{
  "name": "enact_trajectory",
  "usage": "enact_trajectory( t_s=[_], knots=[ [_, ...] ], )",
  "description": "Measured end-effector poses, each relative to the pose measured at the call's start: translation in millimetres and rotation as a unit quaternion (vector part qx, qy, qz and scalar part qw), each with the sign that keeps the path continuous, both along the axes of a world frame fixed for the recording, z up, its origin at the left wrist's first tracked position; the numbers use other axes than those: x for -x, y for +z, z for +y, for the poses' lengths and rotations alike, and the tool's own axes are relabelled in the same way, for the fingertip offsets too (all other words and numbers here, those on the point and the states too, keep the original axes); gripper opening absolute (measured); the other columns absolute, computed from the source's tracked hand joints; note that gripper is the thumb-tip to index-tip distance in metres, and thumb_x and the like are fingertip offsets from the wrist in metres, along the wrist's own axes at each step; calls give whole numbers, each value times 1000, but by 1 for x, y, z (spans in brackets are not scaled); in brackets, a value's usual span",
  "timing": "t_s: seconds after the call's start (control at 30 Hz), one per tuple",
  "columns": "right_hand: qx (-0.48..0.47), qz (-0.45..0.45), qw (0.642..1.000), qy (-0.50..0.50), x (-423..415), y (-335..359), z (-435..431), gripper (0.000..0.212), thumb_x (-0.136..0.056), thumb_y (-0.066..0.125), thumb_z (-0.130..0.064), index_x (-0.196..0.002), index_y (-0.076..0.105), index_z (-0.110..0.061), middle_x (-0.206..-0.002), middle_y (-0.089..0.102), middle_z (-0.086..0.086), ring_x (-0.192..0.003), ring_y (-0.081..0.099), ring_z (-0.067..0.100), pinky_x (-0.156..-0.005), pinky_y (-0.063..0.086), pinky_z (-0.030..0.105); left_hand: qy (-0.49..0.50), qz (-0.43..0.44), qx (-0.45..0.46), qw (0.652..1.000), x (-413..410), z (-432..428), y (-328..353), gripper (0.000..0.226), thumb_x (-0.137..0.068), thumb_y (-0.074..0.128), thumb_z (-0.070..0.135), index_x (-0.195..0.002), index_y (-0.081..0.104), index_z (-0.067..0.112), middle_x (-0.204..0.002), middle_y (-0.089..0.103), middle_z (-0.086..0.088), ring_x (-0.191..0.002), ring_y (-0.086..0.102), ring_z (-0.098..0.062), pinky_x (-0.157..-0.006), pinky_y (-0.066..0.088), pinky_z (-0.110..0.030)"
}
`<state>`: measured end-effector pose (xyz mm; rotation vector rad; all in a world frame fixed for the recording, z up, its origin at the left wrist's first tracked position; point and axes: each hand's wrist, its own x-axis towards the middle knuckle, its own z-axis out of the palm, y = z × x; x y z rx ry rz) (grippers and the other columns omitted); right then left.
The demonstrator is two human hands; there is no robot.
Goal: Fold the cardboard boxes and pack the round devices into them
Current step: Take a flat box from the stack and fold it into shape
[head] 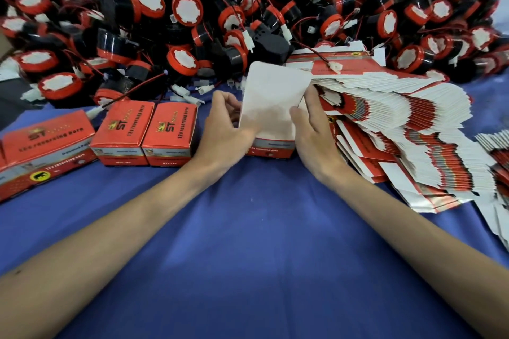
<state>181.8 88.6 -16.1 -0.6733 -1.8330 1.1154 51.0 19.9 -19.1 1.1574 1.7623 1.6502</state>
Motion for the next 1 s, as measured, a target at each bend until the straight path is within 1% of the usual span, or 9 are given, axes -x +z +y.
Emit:
enact_trajectory(
  t_s=[0.13,0.23,0.33,0.47,0.6,0.73,0.87,0.93,1.0],
  knots=[
    [-6,-59,998,21,1,-3,0,42,-101,39,-6,-143,37,-7,-121,60,-9,-115,54,1,-99,46,25,46,151,-59,986,-3,-6,3,46,-74,68,6,-106,37,15,-106,44,1,-96,48,-11,-83,47,-24],
    [-15,-63,998,19,4,-2,2,36,-103,42,-15,-138,42,-6,-123,62,-2,-116,57,8,-101,46,31,112,402,-192,888,-6,-11,4,43,-77,71,16,-110,44,5,-115,40,-6,-109,41,-22,-102,38,-42],
    [-37,-61,997,13,4,0,2,27,-103,41,-23,-122,50,-6,-100,64,-13,-97,60,-3,-87,47,23,91,615,-152,768,-13,-15,0,19,-91,56,24,-96,67,9,-94,66,-8,-96,57,-24,-107,30,-61],
    [24,-48,997,59,3,2,0,46,-103,20,-40,-120,56,-17,-99,66,-20,-98,60,-4,-87,46,18,68,693,-38,717,-17,-21,4,38,-90,52,35,-81,75,7,-68,69,-6,-87,65,-24,-110,14,-69],
    [174,23,982,75,11,17,18,69,-101,8,-55,-123,62,-19,-107,72,1,-99,66,15,-80,52,29,94,734,-22,672,-19,-21,10,28,-85,69,26,-76,72,0,-54,64,-10,-58,64,-28,-103,28,-71],
    [86,-23,996,-29,44,39,55,23,-100,47,-11,-106,69,-7,-96,71,2,-89,64,12,-82,50,28,87,736,-15,671,-13,-16,11,32,-84,72,29,-65,69,3,-42,55,-9,-42,56,-27,-107,32,-61],
    [-48,-110,993,25,78,50,81,37,-93,57,-2,-129,56,-7,-128,56,15,-101,53,18,-82,46,20,124,701,5,702,-6,-15,2,47,-92,54,39,-66,68,3,-45,58,-11,-46,60,-28,-113,27,-56],
    [-246,-256,934,42,95,46,95,40,-101,46,-16,-141,45,-14,-136,49,11,-106,41,22,-87,37,27,133,672,-3,728,-6,-14,0,44,-90,54,40,-65,66,5,-50,61,-12,-51,62,-29,-110,31,-58],
    [-417,-393,820,17,107,38,101,50,-103,33,-22,-152,21,-22,-145,39,5,-114,35,30,-90,33,35,138,660,10,739,-4,-13,-1,45,-90,52,43,-67,66,6,-57,65,-11,-60,65,-28,-109,30,-59]
  ],
)
